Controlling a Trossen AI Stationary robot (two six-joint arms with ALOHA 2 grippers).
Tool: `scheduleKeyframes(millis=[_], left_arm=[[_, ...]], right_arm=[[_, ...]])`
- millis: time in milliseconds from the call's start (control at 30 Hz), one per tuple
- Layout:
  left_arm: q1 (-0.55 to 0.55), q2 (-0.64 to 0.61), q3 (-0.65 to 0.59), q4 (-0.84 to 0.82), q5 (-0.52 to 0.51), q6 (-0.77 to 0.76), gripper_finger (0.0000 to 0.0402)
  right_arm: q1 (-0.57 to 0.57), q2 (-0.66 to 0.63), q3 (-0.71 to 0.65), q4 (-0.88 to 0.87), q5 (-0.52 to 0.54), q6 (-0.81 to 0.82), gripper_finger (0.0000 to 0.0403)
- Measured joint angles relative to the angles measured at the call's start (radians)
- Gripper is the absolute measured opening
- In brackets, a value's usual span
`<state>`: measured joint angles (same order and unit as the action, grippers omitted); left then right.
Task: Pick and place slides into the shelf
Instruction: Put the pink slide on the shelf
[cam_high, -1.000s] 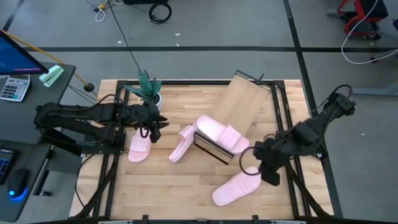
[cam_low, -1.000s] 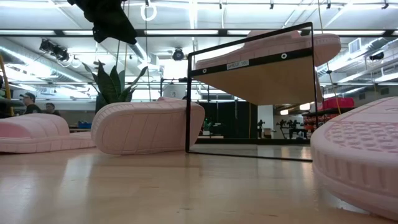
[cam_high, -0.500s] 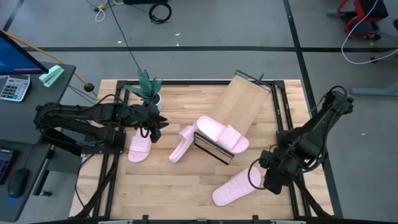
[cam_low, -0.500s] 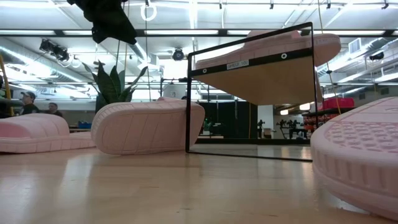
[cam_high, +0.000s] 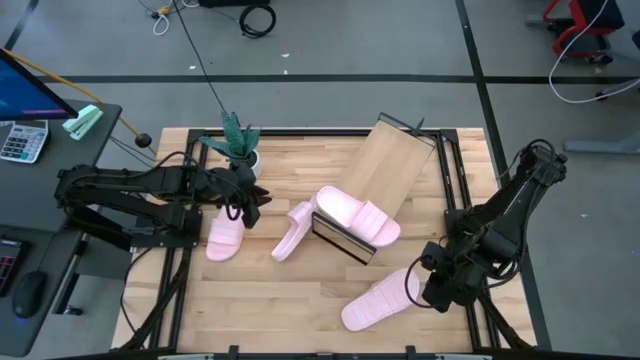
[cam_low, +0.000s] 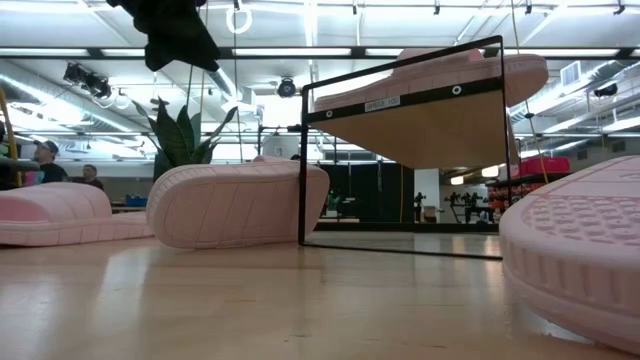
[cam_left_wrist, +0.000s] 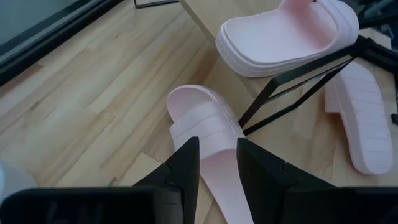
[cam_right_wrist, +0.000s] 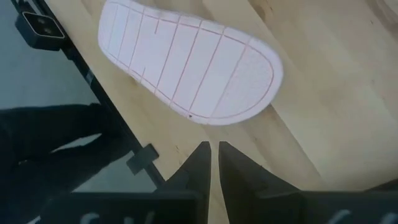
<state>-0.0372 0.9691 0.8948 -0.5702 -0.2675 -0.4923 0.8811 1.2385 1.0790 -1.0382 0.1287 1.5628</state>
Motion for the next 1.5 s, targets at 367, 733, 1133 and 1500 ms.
scheduleKeyframes(millis=[367, 733, 1133, 1500], left_arm=[[0.000, 0.000, 0.000, -0.003, 0.055, -0.152, 0.0110], [-0.026, 0.000, 0.000, -0.012, 0.063, -0.204, 0.0114], [-0.081, 0.000, 0.000, -0.012, 0.066, -0.146, 0.0110], [-0.075, 0.000, 0.000, -0.322, 0.199, 0.015, 0.0089]], right_arm=[[0.046, 0.000, 0.000, 0.016, 0.084, 0.042, 0.0039], [0.046, 0.000, 0.000, 0.018, 0.128, 0.034, 0.0039], [0.038, 0.000, 0.000, 0.017, 0.201, 0.113, 0.0039], [-0.035, 0.001, 0.000, 0.079, 0.201, 0.143, 0.0039]])
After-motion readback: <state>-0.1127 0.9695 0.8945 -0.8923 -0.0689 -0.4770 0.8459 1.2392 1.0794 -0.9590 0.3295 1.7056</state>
